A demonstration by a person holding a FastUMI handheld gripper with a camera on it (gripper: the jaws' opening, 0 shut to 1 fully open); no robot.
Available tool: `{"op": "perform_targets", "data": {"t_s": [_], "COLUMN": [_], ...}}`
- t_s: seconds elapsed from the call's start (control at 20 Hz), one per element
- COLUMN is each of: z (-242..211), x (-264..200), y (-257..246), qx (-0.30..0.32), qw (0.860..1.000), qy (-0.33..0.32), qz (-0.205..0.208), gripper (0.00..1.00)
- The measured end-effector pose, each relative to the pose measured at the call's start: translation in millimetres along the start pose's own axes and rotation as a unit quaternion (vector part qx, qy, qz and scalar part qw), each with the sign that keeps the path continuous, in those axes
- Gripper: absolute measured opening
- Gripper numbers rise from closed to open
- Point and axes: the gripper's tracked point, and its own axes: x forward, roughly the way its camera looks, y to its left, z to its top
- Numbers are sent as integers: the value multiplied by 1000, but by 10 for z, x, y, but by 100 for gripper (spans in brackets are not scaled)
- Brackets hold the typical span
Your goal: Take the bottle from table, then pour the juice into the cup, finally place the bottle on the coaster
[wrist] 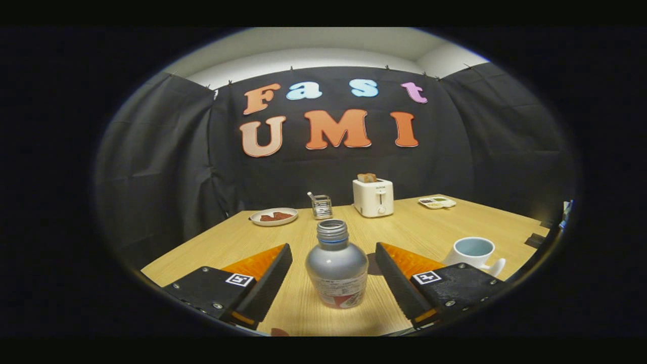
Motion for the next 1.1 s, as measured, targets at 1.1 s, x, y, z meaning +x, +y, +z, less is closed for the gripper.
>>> {"op": "perform_targets", "data": {"t_s": [1.1], "z": [-646], "x": [205], "y": [-74], "qx": [-5], "qw": [997], "qy": [77], "qz": [-15], "gripper": [78]}}
